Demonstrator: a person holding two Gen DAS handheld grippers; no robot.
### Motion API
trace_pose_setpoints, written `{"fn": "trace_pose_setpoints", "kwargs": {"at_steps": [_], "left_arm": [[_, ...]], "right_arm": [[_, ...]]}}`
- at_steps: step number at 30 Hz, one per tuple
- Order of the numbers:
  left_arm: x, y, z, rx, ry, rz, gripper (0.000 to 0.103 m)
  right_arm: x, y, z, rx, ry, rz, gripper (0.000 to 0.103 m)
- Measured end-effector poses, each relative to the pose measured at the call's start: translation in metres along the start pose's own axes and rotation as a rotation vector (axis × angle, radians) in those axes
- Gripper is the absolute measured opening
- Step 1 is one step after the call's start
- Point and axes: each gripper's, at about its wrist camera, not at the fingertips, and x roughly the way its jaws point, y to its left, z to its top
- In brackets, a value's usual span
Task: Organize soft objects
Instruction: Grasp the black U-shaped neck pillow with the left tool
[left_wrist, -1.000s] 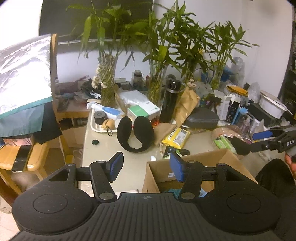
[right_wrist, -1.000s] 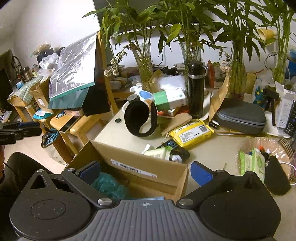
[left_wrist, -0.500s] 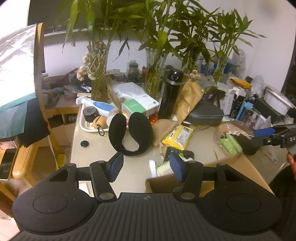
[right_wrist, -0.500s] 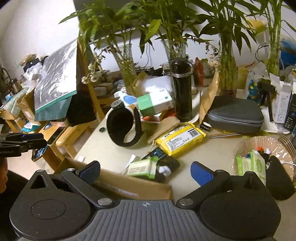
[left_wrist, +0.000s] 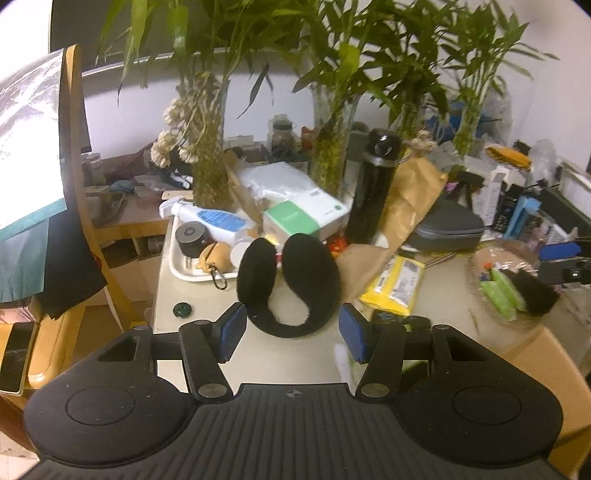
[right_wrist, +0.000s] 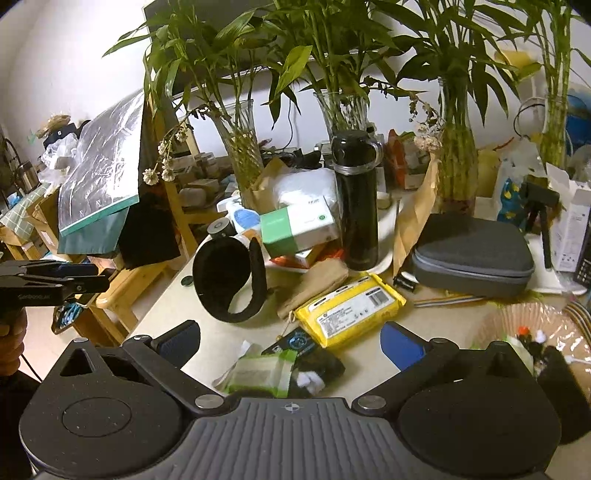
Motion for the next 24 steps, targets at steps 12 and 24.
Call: {"fn": "trace_pose_setpoints", "kwargs": {"at_steps": [12, 24], "left_arm": [[0.064, 0.028, -0.001, -0.046, 0.095, 0.028, 0.055], [0.118, 0.037, -0.006, -0.011, 0.134, 0.030, 0.055]], "right_arm": [[0.031, -0.016, -0.005, 0.014, -0.027, 0.005, 0.103], [0.038, -0.023, -0.001, 0.054, -0.026, -0.031, 0.103]]}}
